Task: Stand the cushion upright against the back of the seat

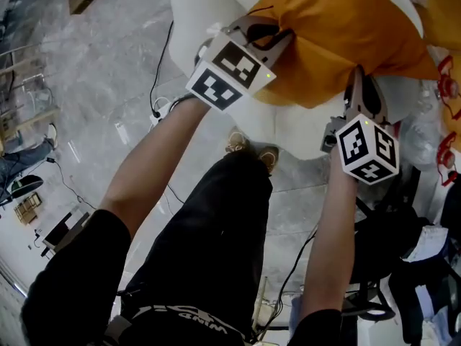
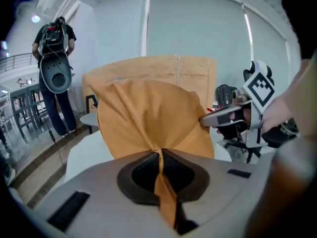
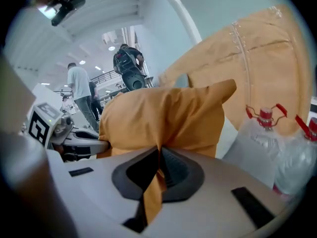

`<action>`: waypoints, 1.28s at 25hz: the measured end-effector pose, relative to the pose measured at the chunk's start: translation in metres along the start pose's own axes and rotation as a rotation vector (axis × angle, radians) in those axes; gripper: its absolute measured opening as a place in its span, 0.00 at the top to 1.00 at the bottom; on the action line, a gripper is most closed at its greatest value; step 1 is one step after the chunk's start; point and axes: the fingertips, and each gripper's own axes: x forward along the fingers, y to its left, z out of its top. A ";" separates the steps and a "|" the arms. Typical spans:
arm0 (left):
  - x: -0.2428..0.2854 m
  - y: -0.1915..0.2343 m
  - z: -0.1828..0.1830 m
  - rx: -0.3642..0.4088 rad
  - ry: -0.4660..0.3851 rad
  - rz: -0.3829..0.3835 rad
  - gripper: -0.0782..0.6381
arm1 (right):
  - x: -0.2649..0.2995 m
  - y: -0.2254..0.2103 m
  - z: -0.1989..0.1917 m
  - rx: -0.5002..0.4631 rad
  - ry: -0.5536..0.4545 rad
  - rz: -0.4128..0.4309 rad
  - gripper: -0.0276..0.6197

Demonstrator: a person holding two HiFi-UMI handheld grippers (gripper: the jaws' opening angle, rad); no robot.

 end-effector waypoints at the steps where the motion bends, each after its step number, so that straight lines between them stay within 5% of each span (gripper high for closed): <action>1: 0.003 0.006 0.006 0.012 -0.023 0.022 0.87 | 0.005 -0.001 0.008 -0.020 -0.013 0.000 0.91; 9: 0.023 0.021 0.013 0.048 -0.067 0.064 0.87 | 0.028 -0.010 0.020 -0.090 -0.045 0.002 0.91; 18: 0.044 0.045 -0.003 -0.011 -0.041 0.091 0.84 | 0.053 -0.013 0.014 -0.060 -0.018 0.003 0.91; 21: 0.044 0.057 -0.008 -0.017 -0.032 0.119 0.75 | 0.056 -0.020 0.016 -0.030 -0.040 -0.008 0.81; 24: 0.041 0.061 -0.008 0.059 -0.049 0.166 0.62 | 0.052 -0.023 0.012 -0.036 -0.041 -0.018 0.66; 32: 0.025 0.042 -0.029 0.051 -0.026 0.138 0.60 | 0.025 -0.022 -0.018 0.028 -0.020 -0.008 0.65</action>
